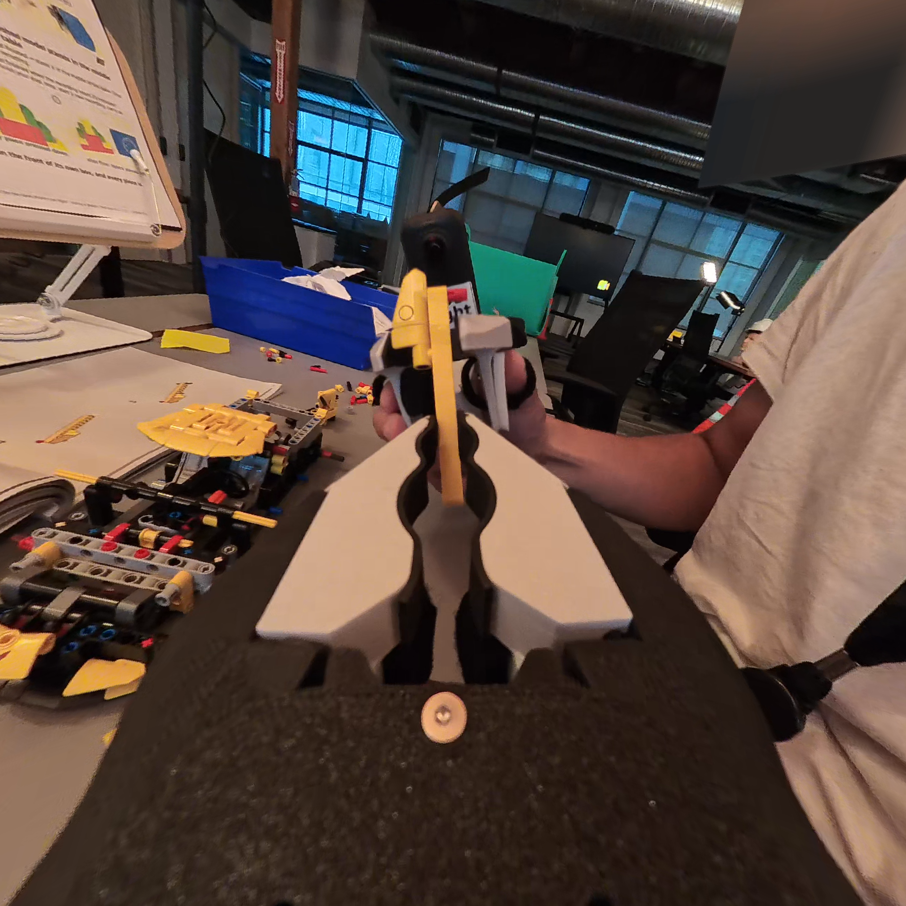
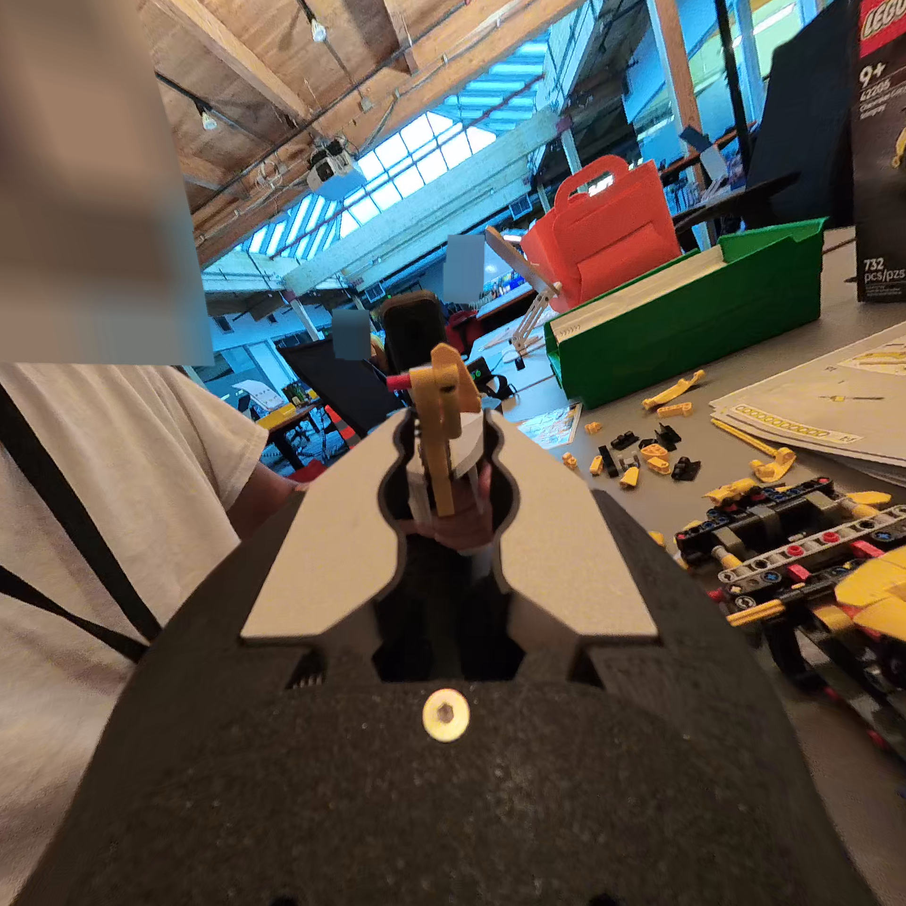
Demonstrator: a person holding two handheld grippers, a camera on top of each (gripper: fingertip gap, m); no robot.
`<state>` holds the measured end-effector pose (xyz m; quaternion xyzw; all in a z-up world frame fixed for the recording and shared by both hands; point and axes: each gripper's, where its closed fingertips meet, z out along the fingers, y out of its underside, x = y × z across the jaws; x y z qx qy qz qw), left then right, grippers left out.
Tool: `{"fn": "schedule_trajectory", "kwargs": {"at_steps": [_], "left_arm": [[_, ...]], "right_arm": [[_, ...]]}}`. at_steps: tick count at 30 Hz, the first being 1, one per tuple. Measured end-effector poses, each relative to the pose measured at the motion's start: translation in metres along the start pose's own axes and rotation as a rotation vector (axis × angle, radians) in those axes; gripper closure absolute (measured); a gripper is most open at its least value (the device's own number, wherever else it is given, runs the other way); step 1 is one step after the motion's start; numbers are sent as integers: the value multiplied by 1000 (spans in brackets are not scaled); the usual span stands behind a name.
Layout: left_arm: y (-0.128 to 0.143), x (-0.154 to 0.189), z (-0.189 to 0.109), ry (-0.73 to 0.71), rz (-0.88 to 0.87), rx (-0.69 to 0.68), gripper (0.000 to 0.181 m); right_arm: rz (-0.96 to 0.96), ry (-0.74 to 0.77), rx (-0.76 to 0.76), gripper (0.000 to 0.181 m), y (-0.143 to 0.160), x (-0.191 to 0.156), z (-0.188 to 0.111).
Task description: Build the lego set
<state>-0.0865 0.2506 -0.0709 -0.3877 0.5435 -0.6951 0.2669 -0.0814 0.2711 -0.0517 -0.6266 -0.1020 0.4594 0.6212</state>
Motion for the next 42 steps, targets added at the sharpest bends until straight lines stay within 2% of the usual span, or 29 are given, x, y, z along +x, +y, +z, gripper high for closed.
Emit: {"fn": "schedule_trajectory", "kwargs": {"at_steps": [4,8,11,14,16,17,20,23,26,29,32,36,42], "left_arm": [[0,3,3,1,-7,4,174],[0,7,5,15,-7,9,174],[0,3,6,-6,-25,10,174],[2,-10,4,-22,-126,15,174],[-4,-15,0,3,-217,61,174],[-5,-19,-2,6,-261,80,174],[-13,-26,-10,6,-323,137,174],[-10,-25,-9,5,-318,118,174],[1,-40,-7,-146,-214,46,174],[12,-58,-9,-365,-29,-60,174],[18,-61,-6,-487,139,-142,174],[27,-60,-1,-542,236,-216,173],[31,-46,13,-469,292,-221,163]], "right_arm": [[-8,4,40,158,-4,-1,1],[-41,-16,18,159,-3,-7,0],[82,-15,40,159,-3,1,0],[213,20,63,159,-2,18,0],[182,37,66,153,-6,18,0],[155,69,48,142,-4,22,-1],[101,128,2,142,4,27,-3],[78,158,6,143,4,29,-5],[98,159,6,143,1,31,-8],[74,310,-52,144,9,52,-13],[105,430,-82,147,20,65,-8],[188,415,-16,170,22,64,-3],[244,345,0,174,13,60,-10]]}}
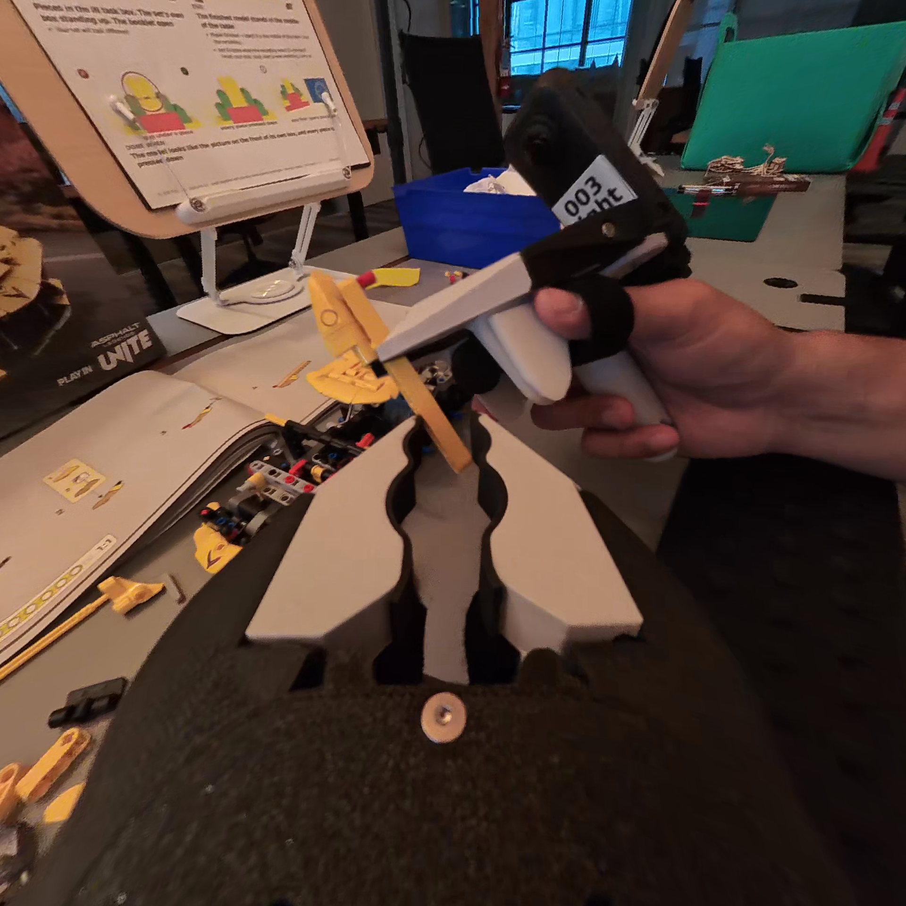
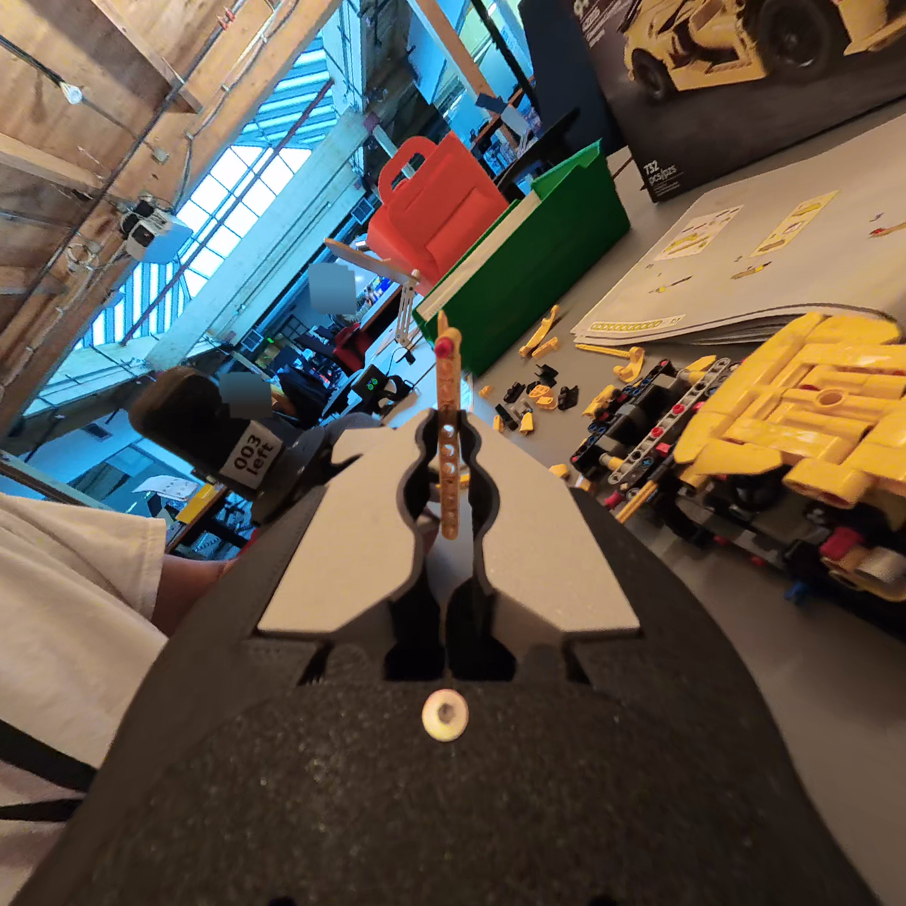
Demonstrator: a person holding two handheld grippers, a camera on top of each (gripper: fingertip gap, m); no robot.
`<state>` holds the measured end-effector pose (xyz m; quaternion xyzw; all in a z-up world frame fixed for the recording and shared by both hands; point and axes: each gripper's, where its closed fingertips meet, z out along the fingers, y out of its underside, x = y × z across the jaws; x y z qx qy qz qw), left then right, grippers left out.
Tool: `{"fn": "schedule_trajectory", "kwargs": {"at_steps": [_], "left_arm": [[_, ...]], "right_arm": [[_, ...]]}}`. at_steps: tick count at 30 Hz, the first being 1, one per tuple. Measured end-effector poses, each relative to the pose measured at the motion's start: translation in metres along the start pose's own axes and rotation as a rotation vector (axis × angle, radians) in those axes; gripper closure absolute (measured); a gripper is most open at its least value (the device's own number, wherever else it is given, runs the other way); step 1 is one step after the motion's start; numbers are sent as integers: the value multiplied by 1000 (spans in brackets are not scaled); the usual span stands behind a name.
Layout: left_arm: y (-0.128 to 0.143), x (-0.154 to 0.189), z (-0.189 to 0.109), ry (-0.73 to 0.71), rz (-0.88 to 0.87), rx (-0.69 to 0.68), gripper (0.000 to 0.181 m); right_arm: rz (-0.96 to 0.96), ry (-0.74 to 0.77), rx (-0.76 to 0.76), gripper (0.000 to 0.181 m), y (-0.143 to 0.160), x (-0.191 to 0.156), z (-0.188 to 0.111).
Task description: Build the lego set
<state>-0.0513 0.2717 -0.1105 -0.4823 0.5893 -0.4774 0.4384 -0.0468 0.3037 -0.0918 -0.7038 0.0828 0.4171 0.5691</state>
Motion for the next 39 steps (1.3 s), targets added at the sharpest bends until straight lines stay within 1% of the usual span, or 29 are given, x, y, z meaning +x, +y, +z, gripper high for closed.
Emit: {"fn": "schedule_trajectory", "kwargs": {"at_steps": [1,4,6,7,9,11,13,14,16,18,20,22,25,29,30,32,33,34,35,37,38,39], "left_arm": [[-2,3,1,6,6,6,157],[-6,13,3,28,35,24,155],[-8,16,-1,67,42,43,159],[-11,12,-5,79,34,64,159],[-18,1,-16,103,22,109,157],[-17,-2,-21,142,57,99,148],[-12,4,-22,167,158,71,148],[-13,8,-22,166,203,77,147],[-18,18,-25,190,240,108,147],[-26,22,-28,189,240,145,143],[-27,22,-28,174,261,137,137],[-26,22,-28,163,294,129,138],[-26,22,-29,134,328,130,144],[-24,16,-24,65,316,115,144],[-22,12,-22,30,304,103,145],[-21,6,-18,-27,282,74,145],[-19,-2,-16,-83,263,47,145],[-16,-7,-14,-119,243,16,145],[-12,-10,-12,-135,217,-15,145],[-6,-17,-9,-176,164,-55,145],[-4,-17,-8,-177,143,-63,144],[-2,-18,-7,-184,130,-69,144]], "right_arm": [[3,-4,10,175,-2,1,-1],[32,-52,-5,175,-2,-3,-1],[85,-130,-44,175,0,-9,-4],[139,-184,-71,175,1,-12,-7],[297,-338,-156,175,3,-23,-17],[421,-448,-235,176,4,-31,-28],[450,-486,-378,176,20,-39,-35],[445,-508,-421,175,24,-45,-37],[442,-503,-499,176,34,-49,-38],[440,-495,-531,175,38,-50,-37],[456,-502,-554,175,40,-50,-36],[466,-516,-586,175,44,-53,-36],[482,-511,-583,176,43,-52,-33],[482,-480,-556,175,39,-45,-31],[460,-459,-537,173,38,-41,-30],[381,-417,-478,148,28,-35,-29],[280,-369,-450,140,23,-31,-29],[121,-264,-430,140,20,-22,-30],[-87,-146,-418,140,18,-12,-32],[-504,65,-455,142,20,2,-38],[-649,174,-466,144,19,9,-40],[-749,244,-478,148,19,10,-41]]}}
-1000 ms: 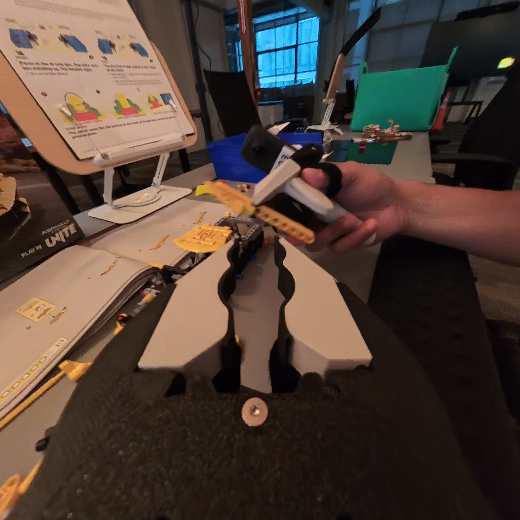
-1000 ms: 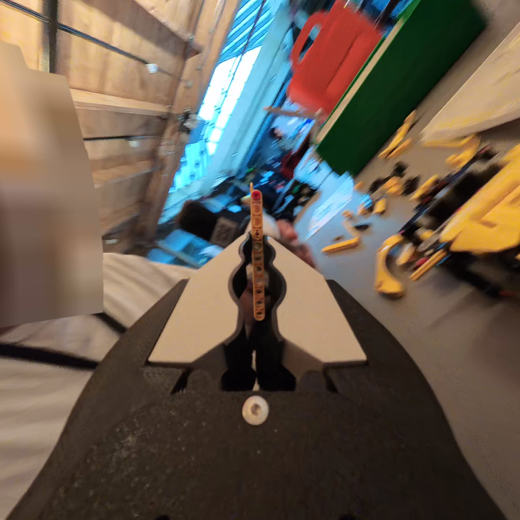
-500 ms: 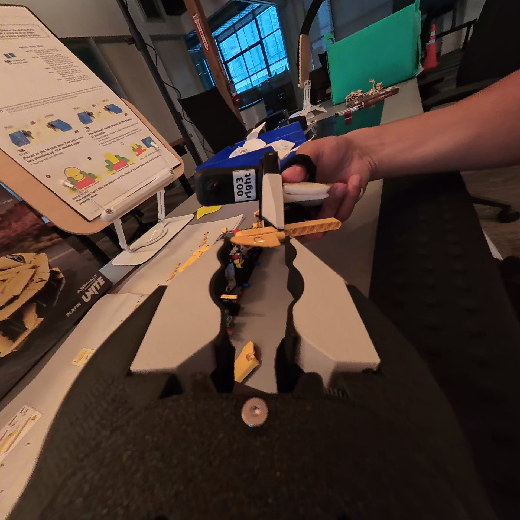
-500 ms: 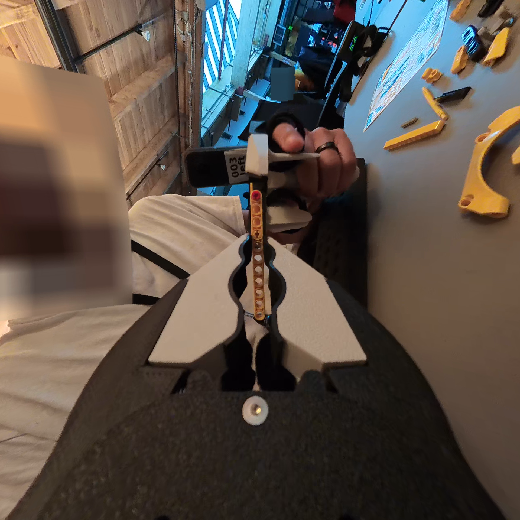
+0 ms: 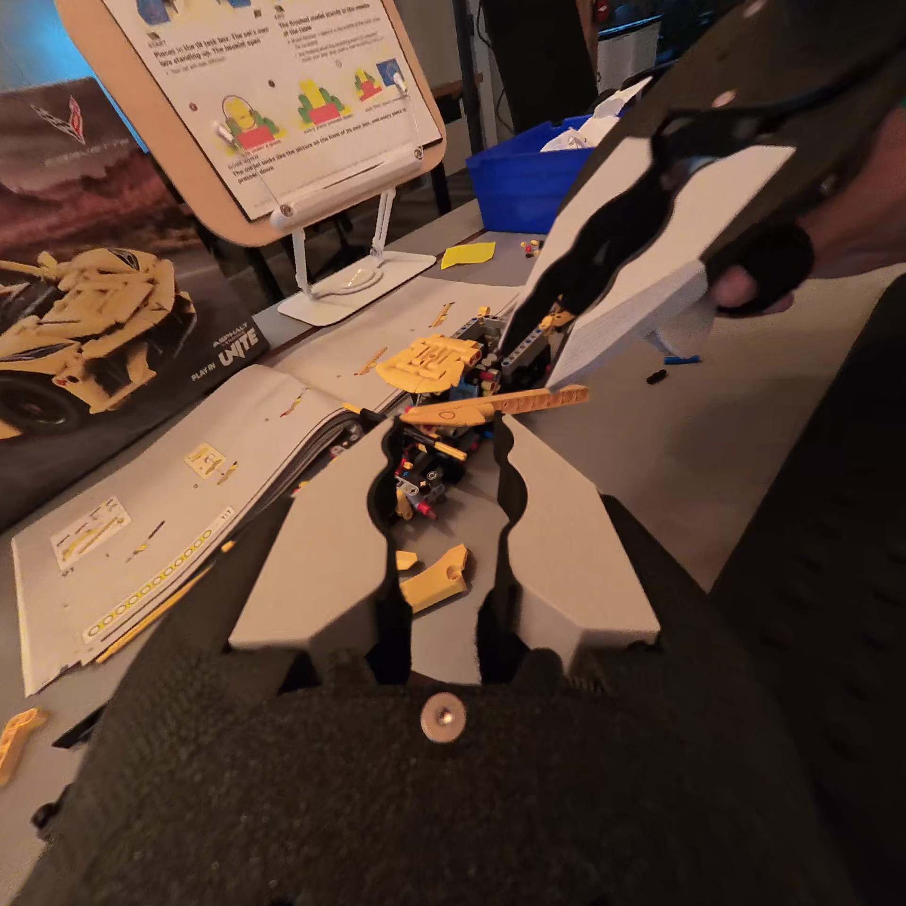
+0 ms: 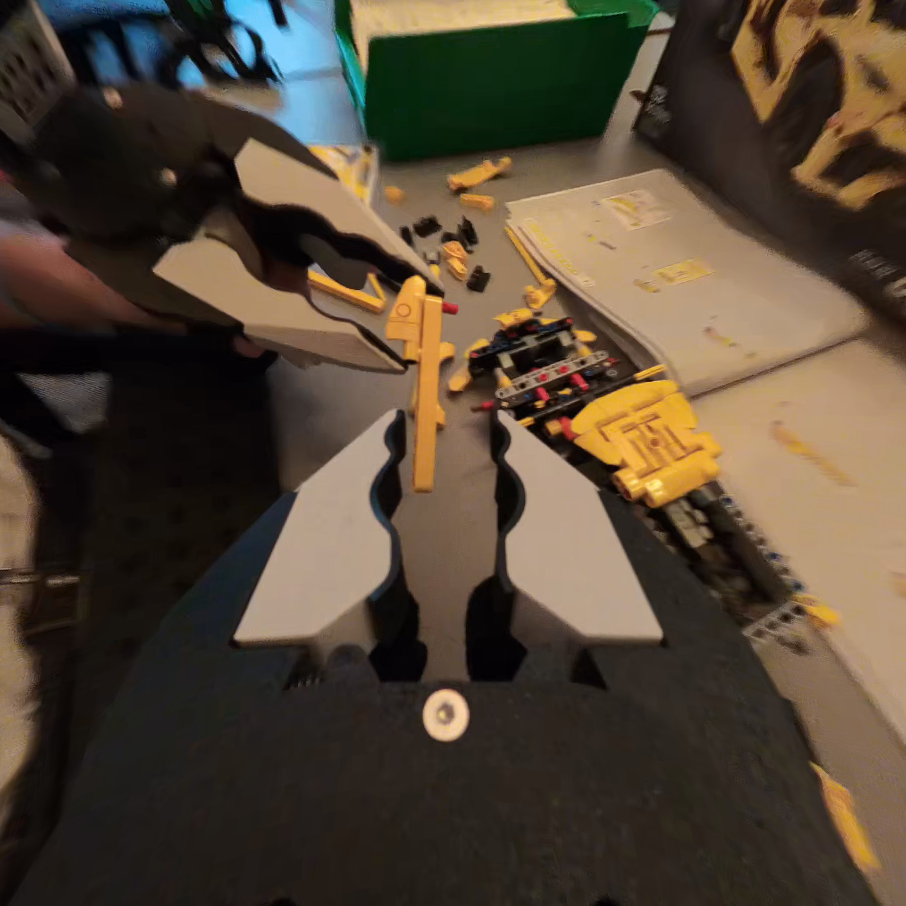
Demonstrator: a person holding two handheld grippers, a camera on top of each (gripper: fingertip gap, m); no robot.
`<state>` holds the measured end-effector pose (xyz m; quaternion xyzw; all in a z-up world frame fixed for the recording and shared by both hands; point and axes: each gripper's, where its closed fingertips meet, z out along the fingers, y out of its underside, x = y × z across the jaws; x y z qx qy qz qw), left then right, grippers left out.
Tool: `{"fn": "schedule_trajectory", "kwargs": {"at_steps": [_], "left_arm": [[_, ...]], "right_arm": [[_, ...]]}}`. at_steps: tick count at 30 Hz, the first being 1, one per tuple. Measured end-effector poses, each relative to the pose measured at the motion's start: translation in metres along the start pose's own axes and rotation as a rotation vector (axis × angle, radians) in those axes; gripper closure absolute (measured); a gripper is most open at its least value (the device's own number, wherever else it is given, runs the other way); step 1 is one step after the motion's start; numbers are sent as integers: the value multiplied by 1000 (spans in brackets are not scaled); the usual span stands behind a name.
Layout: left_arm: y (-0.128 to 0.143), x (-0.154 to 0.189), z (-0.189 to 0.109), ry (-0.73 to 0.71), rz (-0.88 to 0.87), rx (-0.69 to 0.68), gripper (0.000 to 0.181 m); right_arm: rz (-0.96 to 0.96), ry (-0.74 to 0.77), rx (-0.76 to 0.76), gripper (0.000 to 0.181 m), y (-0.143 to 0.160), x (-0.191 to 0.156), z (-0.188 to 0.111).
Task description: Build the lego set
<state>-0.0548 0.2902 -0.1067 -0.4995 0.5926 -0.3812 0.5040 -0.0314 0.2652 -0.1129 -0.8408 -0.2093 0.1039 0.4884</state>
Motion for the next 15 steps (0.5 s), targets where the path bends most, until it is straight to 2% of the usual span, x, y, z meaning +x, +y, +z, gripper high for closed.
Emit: {"fn": "schedule_trajectory", "kwargs": {"at_steps": [2,3,8,10,13,15], "left_arm": [[3,1,2,-6,-11,-8,144],[4,2,3,-6,-10,-12,145],[-1,8,2,10,15,17,145],[1,8,2,5,39,9,144],[3,11,2,23,45,7,144],[6,18,2,103,-13,2,144]], "right_arm": [[-89,104,-10,160,-2,0,1],[-118,109,-23,162,-1,-3,2],[-44,25,-42,157,8,-9,12],[-4,-26,-21,172,6,-12,12],[33,-96,-49,174,11,-14,14],[45,-163,-100,174,20,-12,14]]}}
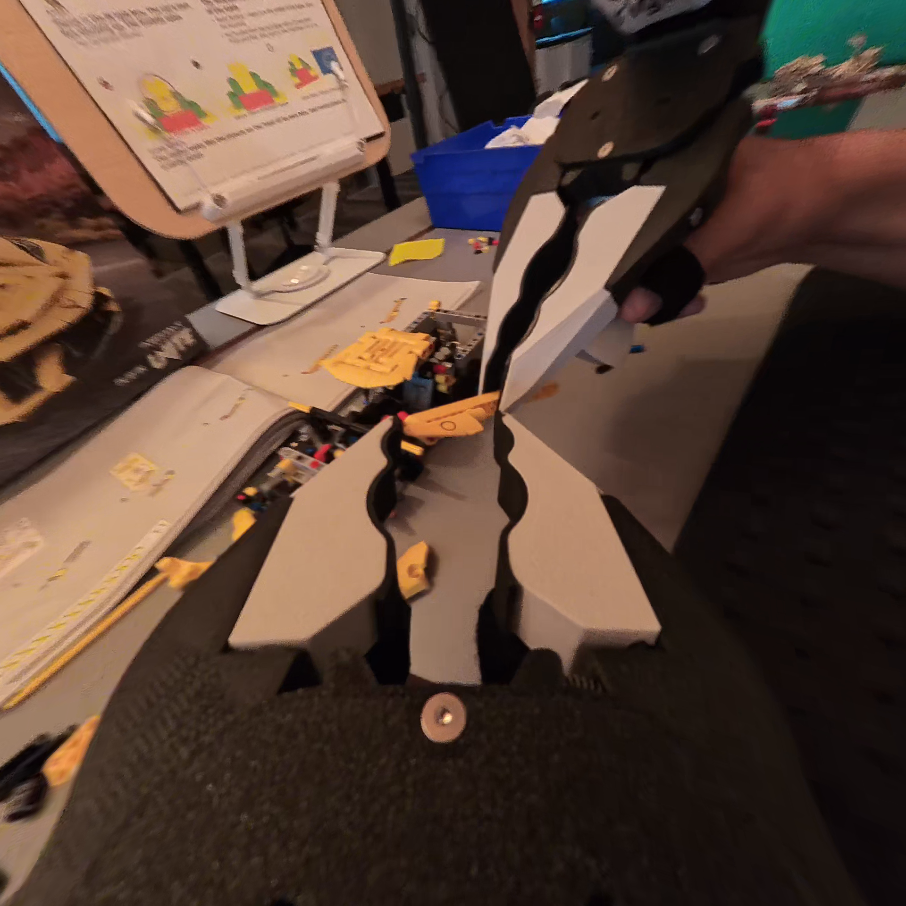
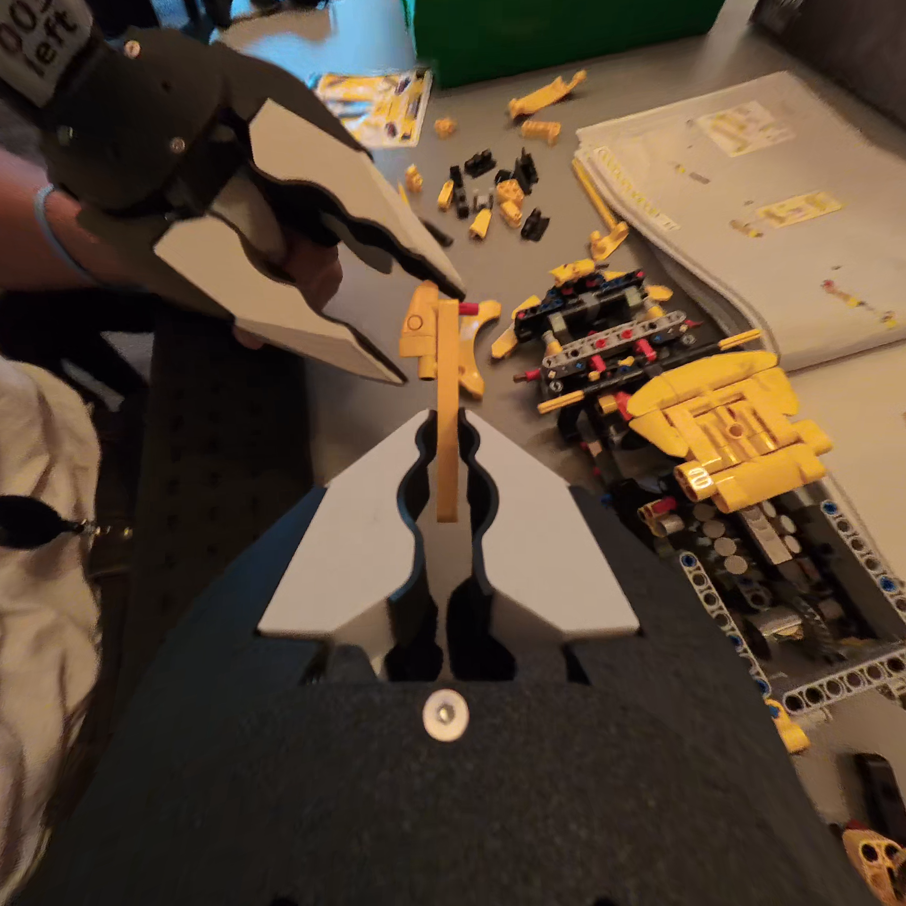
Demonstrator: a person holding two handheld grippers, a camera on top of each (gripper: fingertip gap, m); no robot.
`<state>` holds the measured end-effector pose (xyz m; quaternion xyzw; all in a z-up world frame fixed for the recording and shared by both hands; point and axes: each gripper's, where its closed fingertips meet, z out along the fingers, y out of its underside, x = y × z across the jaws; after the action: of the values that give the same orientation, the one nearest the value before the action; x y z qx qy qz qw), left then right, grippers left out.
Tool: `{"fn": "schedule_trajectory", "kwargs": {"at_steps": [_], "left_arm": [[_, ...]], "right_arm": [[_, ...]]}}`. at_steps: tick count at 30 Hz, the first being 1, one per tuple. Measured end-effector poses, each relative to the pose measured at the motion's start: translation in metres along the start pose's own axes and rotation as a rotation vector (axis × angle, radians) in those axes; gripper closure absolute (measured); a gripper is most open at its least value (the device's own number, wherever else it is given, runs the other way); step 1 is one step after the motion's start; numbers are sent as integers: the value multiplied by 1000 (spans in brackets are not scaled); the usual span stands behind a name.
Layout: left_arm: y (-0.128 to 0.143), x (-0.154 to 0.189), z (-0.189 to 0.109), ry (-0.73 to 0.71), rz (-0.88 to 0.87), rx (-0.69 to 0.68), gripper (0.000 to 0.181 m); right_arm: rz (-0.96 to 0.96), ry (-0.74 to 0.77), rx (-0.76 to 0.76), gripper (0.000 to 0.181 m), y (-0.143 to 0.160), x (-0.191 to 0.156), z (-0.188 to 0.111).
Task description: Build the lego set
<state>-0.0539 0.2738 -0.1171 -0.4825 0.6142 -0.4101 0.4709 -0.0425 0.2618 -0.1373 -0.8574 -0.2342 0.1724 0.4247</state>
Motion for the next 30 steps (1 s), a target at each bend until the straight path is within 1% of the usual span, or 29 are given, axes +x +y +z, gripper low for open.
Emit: {"fn": "schedule_trajectory", "kwargs": {"at_steps": [1,3,6,8,10,12,15,22,23,25,27,29,30], "left_arm": [[1,1,-1,40,-44,2,144],[3,-3,-5,117,-116,8,144],[11,-24,-11,158,-205,29,144],[5,-36,-17,184,-301,86,144],[-2,-45,-22,182,-361,148,144],[3,-48,-20,183,-384,136,144],[7,-47,-16,171,-360,118,144],[9,-48,-14,150,-317,115,144],[10,-48,-13,147,-313,113,144],[10,-48,-13,140,-303,113,145],[10,-49,-13,134,-298,115,145],[11,-50,-13,129,-299,111,144],[11,-50,-13,128,-301,112,144]], "right_arm": [[2,-32,-27,174,6,2,0],[-55,-102,-85,174,23,5,0],[-235,-193,-249,174,61,2,4],[-305,-274,-283,174,72,-9,6],[-334,-300,-282,174,76,-12,8],[-361,-282,-315,174,81,-7,9],[-390,-249,-370,174,88,5,10],[-371,-264,-333,174,86,5,10],[-345,-270,-329,171,86,5,10],[-266,-278,-304,162,80,6,5],[-166,-285,-239,152,69,8,-8],[-57,-208,-134,151,56,22,-26],[-15,-120,-81,151,53,35,-37]]}}
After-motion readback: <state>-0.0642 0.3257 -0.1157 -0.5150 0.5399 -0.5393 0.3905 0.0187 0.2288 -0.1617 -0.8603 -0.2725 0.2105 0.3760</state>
